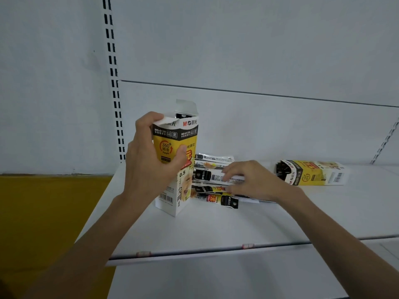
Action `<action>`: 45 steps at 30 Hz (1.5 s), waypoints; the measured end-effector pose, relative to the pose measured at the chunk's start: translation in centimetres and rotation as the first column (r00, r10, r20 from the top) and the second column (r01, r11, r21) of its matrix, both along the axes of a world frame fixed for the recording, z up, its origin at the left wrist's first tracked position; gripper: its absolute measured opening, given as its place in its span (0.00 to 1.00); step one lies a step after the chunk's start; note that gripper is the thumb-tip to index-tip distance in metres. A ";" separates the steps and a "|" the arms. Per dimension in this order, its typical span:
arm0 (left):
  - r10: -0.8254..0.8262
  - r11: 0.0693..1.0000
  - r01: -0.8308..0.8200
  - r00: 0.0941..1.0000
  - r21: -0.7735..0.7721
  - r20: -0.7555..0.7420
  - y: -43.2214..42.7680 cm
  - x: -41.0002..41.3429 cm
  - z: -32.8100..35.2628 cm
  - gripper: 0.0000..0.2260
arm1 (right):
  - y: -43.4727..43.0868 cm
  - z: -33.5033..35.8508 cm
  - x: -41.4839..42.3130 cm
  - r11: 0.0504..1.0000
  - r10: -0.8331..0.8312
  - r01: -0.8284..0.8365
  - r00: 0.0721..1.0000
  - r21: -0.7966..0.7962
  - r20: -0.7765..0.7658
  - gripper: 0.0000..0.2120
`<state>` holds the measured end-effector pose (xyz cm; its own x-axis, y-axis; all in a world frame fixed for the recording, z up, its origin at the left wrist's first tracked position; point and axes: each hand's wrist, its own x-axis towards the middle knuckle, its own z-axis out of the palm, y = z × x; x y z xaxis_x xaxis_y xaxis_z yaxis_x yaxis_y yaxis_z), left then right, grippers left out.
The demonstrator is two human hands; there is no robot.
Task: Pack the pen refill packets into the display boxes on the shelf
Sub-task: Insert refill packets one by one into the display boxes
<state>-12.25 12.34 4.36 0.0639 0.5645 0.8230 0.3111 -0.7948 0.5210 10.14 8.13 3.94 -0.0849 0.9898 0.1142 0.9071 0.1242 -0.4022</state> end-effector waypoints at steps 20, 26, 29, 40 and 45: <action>-0.027 0.998 0.022 0.993 -0.051 -0.111 -1.3 -1.9 1.4 0.29 | 1.6 -1.6 -0.2 0.983 0.065 -0.109 0.961 0.149 0.270 0.09; -0.032 0.998 0.026 0.992 -0.050 -0.119 -1.7 -2.3 1.3 0.29 | 1.4 2.2 -1.3 0.947 0.058 0.006 0.980 0.322 -0.189 0.09; -0.044 0.998 0.038 0.992 -0.058 -0.115 -1.7 -2.2 1.3 0.30 | 1.2 5.3 -2.3 0.932 0.064 0.104 0.895 0.346 -0.441 0.10; -0.017 1.000 0.015 0.986 -0.019 -0.168 -3.0 -2.0 1.5 0.35 | -1.5 16.0 -6.5 0.706 0.611 -0.027 0.529 0.708 -0.590 0.10; -0.020 1.000 0.023 0.980 0.015 -0.199 -3.5 -2.1 1.6 0.33 | -1.7 15.2 -8.2 0.699 0.667 -0.161 0.498 0.697 -0.554 0.09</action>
